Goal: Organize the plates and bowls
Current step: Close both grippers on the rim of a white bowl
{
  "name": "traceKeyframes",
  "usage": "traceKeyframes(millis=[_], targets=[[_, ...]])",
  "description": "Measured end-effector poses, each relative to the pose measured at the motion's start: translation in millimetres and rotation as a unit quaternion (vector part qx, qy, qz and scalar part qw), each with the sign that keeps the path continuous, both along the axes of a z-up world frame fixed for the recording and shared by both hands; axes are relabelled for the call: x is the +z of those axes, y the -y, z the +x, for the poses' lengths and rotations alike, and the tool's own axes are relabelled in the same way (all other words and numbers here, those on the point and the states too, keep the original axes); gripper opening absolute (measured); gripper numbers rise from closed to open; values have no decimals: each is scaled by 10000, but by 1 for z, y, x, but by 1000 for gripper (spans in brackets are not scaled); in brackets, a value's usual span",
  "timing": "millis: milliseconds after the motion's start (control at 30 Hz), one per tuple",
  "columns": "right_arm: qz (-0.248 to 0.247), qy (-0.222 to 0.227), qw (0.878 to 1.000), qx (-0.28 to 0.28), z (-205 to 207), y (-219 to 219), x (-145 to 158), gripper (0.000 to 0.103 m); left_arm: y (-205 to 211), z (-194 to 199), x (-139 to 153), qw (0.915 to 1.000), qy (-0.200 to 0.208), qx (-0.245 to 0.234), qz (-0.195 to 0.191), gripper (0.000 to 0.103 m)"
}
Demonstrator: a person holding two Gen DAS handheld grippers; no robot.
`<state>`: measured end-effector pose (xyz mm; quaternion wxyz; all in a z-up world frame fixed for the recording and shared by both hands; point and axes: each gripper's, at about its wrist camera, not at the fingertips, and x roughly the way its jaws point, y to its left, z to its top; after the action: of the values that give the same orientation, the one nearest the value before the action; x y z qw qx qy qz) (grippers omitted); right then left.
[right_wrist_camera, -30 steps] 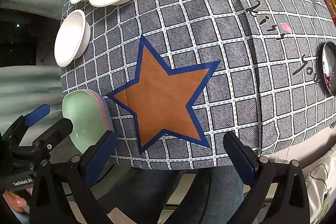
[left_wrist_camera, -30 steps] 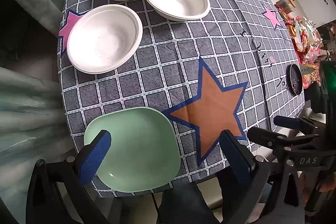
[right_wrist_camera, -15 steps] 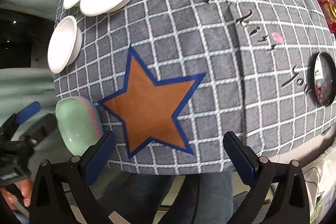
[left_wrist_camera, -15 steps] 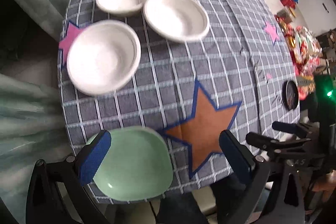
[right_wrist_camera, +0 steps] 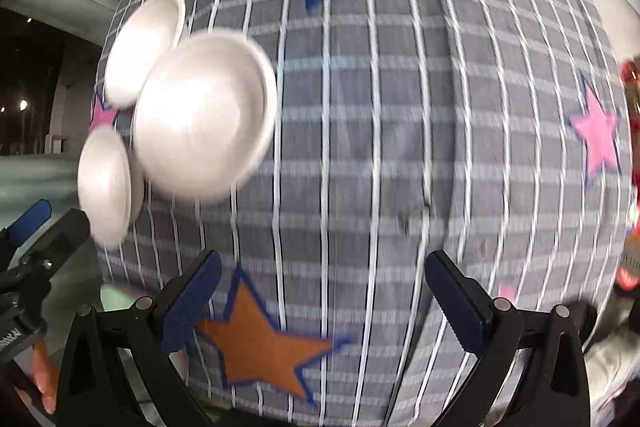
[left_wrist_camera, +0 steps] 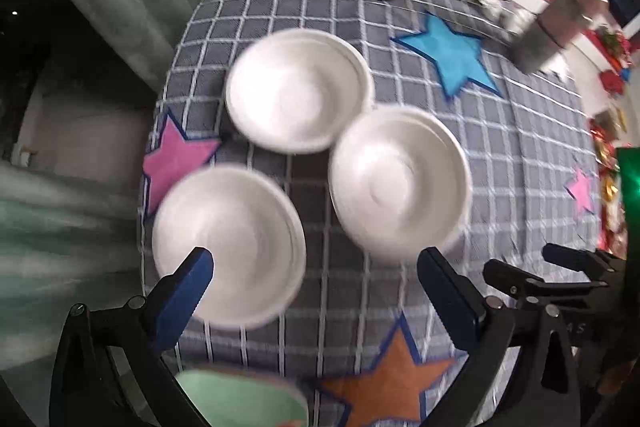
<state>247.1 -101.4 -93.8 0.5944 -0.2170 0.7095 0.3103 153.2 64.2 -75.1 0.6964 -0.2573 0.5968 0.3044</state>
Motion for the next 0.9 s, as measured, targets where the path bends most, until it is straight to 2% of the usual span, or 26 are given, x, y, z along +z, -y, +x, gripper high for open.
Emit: traceKeyframes(millis=[133, 300, 433, 500, 533, 567, 600, 633, 700, 900], targets=[[98, -37, 9999, 10, 20, -24, -19, 102, -14, 26, -26, 9996, -277, 49, 56, 94], [145, -170, 9997, -62, 31, -39, -42, 102, -23, 44, -53, 9985, -495, 74, -212, 75], [162, -194, 9996, -94, 31, -41, -50, 99, -23, 51, -68, 9973, -660, 8, -314, 70], [217, -260, 9994, -79, 29, -45, -52, 78, -21, 56, -71, 9971, -664, -61, -362, 69], [208, -261, 9994, -57, 26, -50, -54, 73, -19, 59, -73, 9970, -663, -107, -385, 68], [216, -281, 9994, -25, 22, -52, -56, 63, -17, 63, -74, 9969, -650, -164, -410, 66], [247, -348, 9991, -4, 21, -54, -59, 50, -14, 66, -74, 9967, -652, -226, -425, 60], [293, -458, 9985, 7, 19, -56, -62, 44, -11, 69, -77, 9962, -675, -299, -461, 56], [387, -647, 9971, 55, 13, -63, -66, 23, -7, 74, -80, 9953, -693, -378, -570, 43], [398, -741, 9964, 71, 5, -52, -67, 21, 12, 78, -78, 9946, -631, -552, -619, 43]])
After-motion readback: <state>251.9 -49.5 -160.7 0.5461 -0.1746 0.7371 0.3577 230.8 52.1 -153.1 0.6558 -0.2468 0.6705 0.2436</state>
